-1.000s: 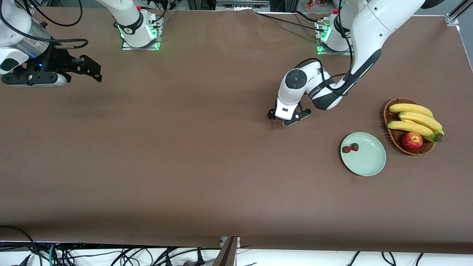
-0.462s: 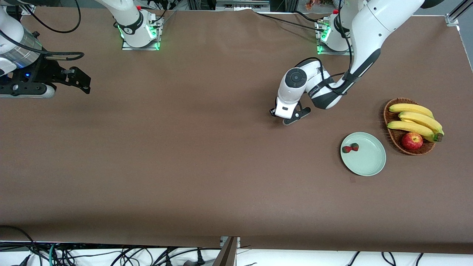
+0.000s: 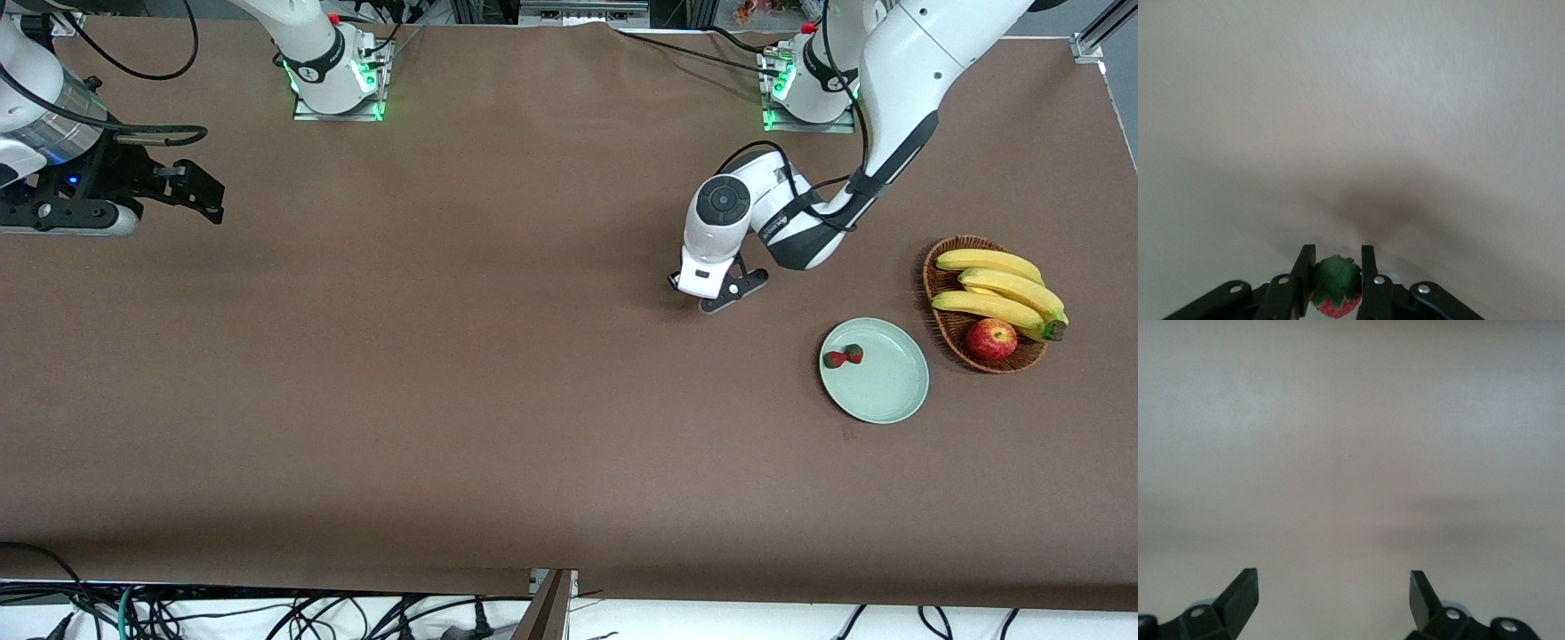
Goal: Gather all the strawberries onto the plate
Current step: 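Lower the left gripper onto the third strawberry and grasp it, then carry the third strawberry to the plate and open the left gripper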
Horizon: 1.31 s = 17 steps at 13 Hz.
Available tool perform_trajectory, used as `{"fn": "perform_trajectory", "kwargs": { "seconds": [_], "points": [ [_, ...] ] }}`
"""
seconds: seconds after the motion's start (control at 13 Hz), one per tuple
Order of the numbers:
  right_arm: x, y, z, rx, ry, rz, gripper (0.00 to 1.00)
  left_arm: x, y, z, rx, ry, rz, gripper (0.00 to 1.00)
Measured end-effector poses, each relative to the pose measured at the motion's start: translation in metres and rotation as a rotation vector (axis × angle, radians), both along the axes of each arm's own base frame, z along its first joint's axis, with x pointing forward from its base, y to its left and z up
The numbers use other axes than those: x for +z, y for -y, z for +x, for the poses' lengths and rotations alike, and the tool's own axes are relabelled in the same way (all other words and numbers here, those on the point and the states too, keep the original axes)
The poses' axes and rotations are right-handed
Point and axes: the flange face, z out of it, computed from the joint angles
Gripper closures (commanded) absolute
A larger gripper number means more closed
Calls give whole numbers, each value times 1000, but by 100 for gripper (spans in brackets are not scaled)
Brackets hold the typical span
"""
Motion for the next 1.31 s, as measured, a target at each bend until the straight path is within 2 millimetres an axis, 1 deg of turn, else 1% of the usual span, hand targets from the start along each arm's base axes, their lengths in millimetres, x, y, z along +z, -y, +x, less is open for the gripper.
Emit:
{"fn": "perform_trajectory", "kwargs": {
  "seconds": [0.23, 0.31, 0.38, 0.46, 0.54, 0.62, 0.77, 0.85, 1.0, 1.15, 1.23, 1.31],
  "points": [
    [0, -2, 0, 2, -1, 7, 0, 27, -12, 23, -79, -75, 72, 100],
    [0, -3, 0, 3, -1, 9, 0, 38, -19, 34, -111, -121, 64, 100],
    [1, -4, -1, 2, -1, 14, 0, 48, -32, 47, -151, -161, 53, 100],
    [1, -4, -1, 2, -2, 19, 0, 56, -53, 61, -200, -192, 40, 100],
    [1, -5, -1, 2, -2, 22, 0, 61, -80, 75, -255, -213, 17, 100],
    [1, -5, -1, 3, -4, 23, 0, 62, -111, 87, -311, -231, -11, 100],
    [0, -5, -2, 2, -9, 23, 0, 63, -175, 105, -404, -257, -66, 100],
    [0, -5, -2, 2, -10, 23, 0, 64, -203, 112, -444, -263, -91, 100],
    [0, -5, -2, 2, -11, 23, 0, 64, -256, 127, -528, -253, -129, 100],
    [0, -5, -2, 2, -11, 23, 0, 56, -300, 144, -638, -210, -149, 100],
    [0, -5, -2, 2, -11, 23, 0, 48, -316, 150, -690, -183, -154, 91],
    [0, -5, -2, 0, -10, 23, 0, 37, -330, 155, -741, -160, -155, 59]
  ]
}}
